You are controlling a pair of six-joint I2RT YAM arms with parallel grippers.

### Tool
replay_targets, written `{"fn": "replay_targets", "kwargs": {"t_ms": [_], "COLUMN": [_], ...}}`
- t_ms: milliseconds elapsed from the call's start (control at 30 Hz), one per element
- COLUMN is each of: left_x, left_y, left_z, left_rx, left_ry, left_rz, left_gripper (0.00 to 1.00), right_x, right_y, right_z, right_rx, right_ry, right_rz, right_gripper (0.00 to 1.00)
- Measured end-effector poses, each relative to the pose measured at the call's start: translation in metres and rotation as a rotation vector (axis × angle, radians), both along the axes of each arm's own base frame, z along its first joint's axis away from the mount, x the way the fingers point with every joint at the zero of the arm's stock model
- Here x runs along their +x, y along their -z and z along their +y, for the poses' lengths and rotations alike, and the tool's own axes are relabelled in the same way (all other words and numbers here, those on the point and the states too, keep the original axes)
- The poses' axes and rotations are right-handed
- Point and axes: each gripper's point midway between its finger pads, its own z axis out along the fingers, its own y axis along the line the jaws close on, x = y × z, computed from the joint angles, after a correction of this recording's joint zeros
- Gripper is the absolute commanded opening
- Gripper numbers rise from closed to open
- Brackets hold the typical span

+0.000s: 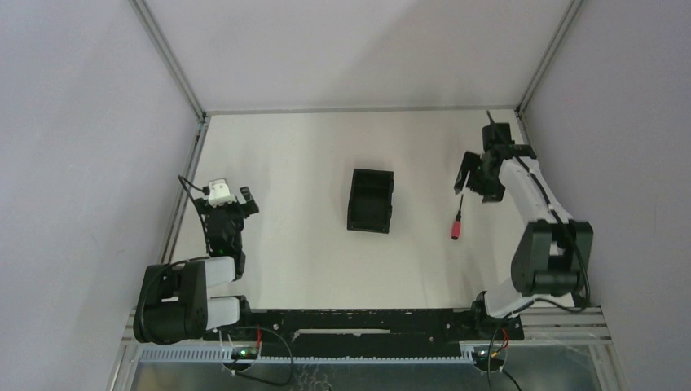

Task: Put the screwdriver in the bin

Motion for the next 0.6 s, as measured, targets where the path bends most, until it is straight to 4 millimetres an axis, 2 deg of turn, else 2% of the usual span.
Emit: {"fn": "replay_targets", "kwargs": {"t_ms": [100,167,267,333,533,600], "left_x": [0.000,0.000,0.000,0.000,0.000,0.000], "left_y": [0.000,0.000,0.000,0.000,0.000,0.000], "left_z": [0.000,0.000,0.000,0.000,0.000,0.000], "left_rx": [0.000,0.000,0.000,0.000,0.000,0.000], "left_ry": [0.000,0.000,0.000,0.000,0.000,0.000], "left_rz": [0.000,0.000,0.000,0.000,0.000,0.000], "left_gripper": [1.00,1.00,1.00,1.00,1.00,1.00], "right_x": [-0.025,-0.036,-0.043,-0.043,-0.043,-0.043], "right_y": [0.059,0.085,0.110,0.124,0.125,0.124], "right_z": [0.002,0.004,0.007,0.009,0.007,0.006], "right_rx": [0.033,0.047,0.059,0.055,0.016,0.008], "right_ry": [-0.005,-0.007,-0.012,-0.020,-0.034,-0.038], "right_rz": [0.194,0.276,0.340,0.370,0.383,0.386], "right_gripper": [0.67,0.62,0.60,0.51,0.01,0.00]}}
